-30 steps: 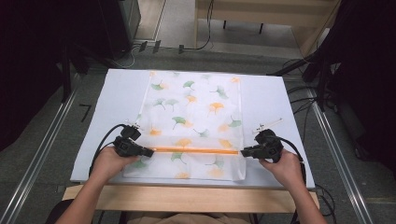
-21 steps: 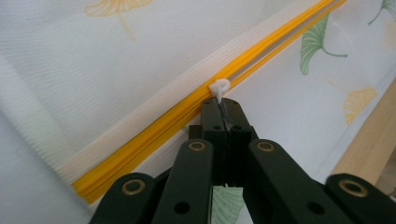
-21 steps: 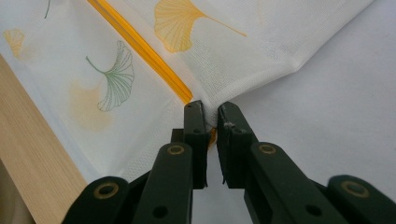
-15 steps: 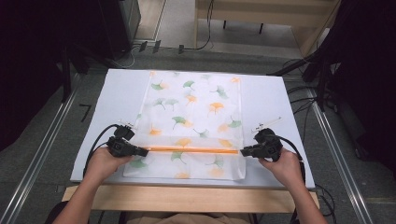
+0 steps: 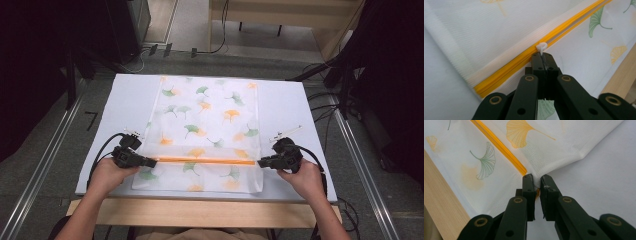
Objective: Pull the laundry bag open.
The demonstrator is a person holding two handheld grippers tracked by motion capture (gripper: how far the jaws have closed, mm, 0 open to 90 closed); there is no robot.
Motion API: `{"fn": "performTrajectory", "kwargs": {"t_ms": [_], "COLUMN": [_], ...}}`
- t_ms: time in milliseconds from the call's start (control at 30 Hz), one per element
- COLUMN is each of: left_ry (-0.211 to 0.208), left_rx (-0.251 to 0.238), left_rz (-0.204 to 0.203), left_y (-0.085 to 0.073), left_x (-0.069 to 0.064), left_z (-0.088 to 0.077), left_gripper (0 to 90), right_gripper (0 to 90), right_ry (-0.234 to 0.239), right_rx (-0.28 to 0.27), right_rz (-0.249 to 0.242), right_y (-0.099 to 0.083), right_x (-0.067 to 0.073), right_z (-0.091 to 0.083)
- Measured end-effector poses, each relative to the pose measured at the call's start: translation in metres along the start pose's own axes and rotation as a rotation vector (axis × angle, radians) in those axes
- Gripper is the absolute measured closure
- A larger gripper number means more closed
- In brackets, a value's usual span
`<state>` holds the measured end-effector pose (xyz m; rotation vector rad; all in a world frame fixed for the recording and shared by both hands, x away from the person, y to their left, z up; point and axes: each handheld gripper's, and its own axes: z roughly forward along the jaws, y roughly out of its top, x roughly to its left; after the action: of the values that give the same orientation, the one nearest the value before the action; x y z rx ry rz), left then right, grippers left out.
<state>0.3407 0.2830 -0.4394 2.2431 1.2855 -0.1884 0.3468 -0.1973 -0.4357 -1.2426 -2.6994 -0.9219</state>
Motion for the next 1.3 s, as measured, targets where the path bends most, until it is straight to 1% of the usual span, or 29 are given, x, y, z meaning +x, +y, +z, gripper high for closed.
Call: {"fn": "performTrajectory", "kwargs": {"t_ms": [33, 67, 133, 200, 233, 267, 333, 467, 500, 533, 600, 700, 767, 833, 967, 1000, 1033, 1167, 1300], "left_ry": [0.008, 0.005, 0.012, 0.021, 0.026, 0.03, 0.032, 0.032, 0.034, 0.034, 0.038, 0.035, 0.036, 0.039, 0.041, 0.041, 0.046, 0.061, 0.065], "left_rx": [0.003, -0.001, -0.002, 0.006, 0.004, -0.005, 0.003, -0.008, -0.014, -0.007, -0.003, -0.007, -0.008, -0.006, -0.013, -0.021, -0.014, -0.016, -0.021], "left_rz": [0.004, -0.002, 0.001, 0.005, 0.003, -0.01, 0.0, -0.015, -0.025, -0.016, -0.014, -0.016, -0.028, -0.017, -0.031, -0.043, -0.039, -0.049, -0.059], "left_y": [-0.001, -0.002, -0.003, -0.004, -0.004, -0.005, -0.006, -0.008, -0.009, -0.009, -0.009, -0.009, -0.01, -0.011, -0.013, -0.014, -0.015, -0.018, -0.021], "left_x": [0.001, 0.002, 0.003, 0.004, 0.005, 0.005, 0.007, 0.009, 0.01, 0.011, 0.01, 0.012, 0.012, 0.014, 0.016, 0.017, 0.019, 0.022, 0.026], "left_z": [-0.001, -0.002, -0.004, -0.005, -0.005, -0.006, -0.008, -0.011, -0.011, -0.012, -0.012, -0.012, -0.013, -0.014, -0.017, -0.017, -0.019, -0.023, -0.026], "left_gripper": [90.0, 90.0, 90.0, 90.0, 90.0, 90.0, 90.0, 90.0, 90.0, 90.0, 90.0, 90.0, 90.0, 90.0, 90.0, 90.0, 90.0, 90.0, 90.0], "right_gripper": [84.2, 84.2, 84.2, 84.2, 84.2, 84.2, 84.2, 84.2, 84.2, 84.1, 84.2, 84.2, 84.2, 84.2, 84.2, 84.2, 84.2, 84.2, 84.2], "right_ry": [0.0, 0.001, 0.001, 0.0, 0.0, 0.001, 0.001, 0.002, 0.003, 0.003, 0.002, 0.002, 0.003, 0.003, 0.003, 0.002, 0.003, 0.003, 0.004], "right_rx": [0.0, 0.0, 0.002, 0.0, 0.0, -0.001, 0.0, 0.001, 0.001, -0.001, 0.001, 0.002, 0.001, 0.002, 0.002, 0.002, 0.003, 0.005, 0.004], "right_rz": [0.0, -0.001, 0.001, 0.001, -0.001, -0.001, 0.0, -0.002, -0.003, 0.001, -0.002, -0.001, -0.002, -0.001, -0.001, -0.002, 0.0, 0.001, 0.004], "right_y": [0.0, 0.0, 0.0, 0.0, 0.0, 0.0, 0.0, 0.0, 0.0, 0.0, 0.0, 0.0, 0.0, 0.0, 0.0, 0.0, 0.0, 0.0, 0.0], "right_x": [0.0, 0.0, 0.0, 0.0, 0.0, 0.0, 0.0, 0.0, 0.0, 0.0, 0.0, 0.0, 0.0, 0.0, 0.0, 0.0, 0.0, 0.0, -0.001], "right_z": [0.0, 0.0, 0.0, 0.0, 0.0, 0.0, 0.0, 0.0, 0.0, 0.0, 0.0, 0.001, 0.0, 0.001, 0.001, 0.0, 0.0, 0.001, 0.001]}}
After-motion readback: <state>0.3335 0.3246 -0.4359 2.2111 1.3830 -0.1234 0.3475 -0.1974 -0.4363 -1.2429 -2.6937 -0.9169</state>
